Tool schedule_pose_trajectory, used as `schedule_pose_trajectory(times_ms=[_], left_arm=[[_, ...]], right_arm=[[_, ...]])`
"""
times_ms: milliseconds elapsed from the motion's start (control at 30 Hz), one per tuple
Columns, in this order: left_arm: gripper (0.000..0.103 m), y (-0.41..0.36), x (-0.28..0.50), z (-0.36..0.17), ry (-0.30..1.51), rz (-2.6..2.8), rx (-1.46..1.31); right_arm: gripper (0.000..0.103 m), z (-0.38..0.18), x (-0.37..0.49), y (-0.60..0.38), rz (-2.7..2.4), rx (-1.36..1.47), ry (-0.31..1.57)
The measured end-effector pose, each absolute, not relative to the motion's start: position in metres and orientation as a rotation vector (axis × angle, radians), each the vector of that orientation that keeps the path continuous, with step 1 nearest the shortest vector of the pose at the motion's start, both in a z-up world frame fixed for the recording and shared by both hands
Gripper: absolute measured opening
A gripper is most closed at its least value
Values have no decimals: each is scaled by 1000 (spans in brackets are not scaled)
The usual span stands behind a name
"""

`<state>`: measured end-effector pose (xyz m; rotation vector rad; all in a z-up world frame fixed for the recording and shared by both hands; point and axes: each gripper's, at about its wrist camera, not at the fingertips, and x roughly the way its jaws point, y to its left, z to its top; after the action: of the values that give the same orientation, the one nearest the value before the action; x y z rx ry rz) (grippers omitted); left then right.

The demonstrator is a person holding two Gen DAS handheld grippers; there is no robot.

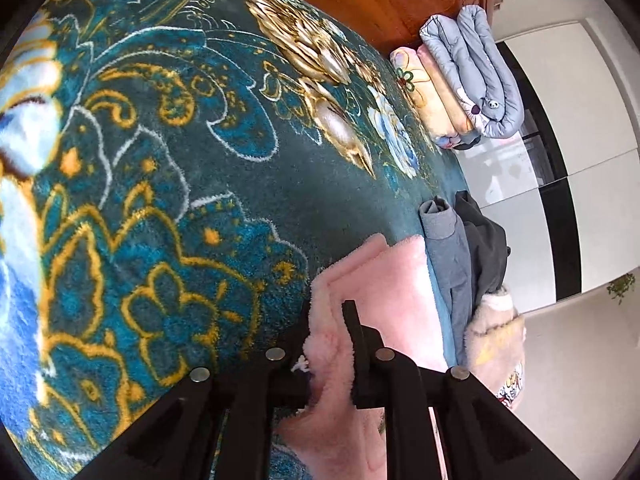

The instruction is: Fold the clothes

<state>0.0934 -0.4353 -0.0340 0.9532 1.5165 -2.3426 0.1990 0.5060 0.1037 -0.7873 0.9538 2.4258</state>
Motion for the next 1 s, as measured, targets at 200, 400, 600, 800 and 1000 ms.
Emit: schedule_pose_trajectory(times_ms=[200, 400, 600, 800, 1000], left_arm=[[53, -433, 108, -30, 1590, -2412, 887], [75, -424, 121, -20, 1527, -2504, 878], [62, -409, 107, -15, 1315, -2525, 923], [15, -416, 108, -27, 1368, -2420, 907], [13, -387, 111, 30, 1151, -2552, 818]], right_arm=[[58, 115, 122, 365, 2789, -1028, 738], [58, 61, 51, 193, 3064, -1434, 795], [58, 12, 40, 115, 3086, -1673, 802], [58, 12, 61, 144, 3106, -1554, 870], [58, 15, 75, 191, 3047, -1379, 1020]])
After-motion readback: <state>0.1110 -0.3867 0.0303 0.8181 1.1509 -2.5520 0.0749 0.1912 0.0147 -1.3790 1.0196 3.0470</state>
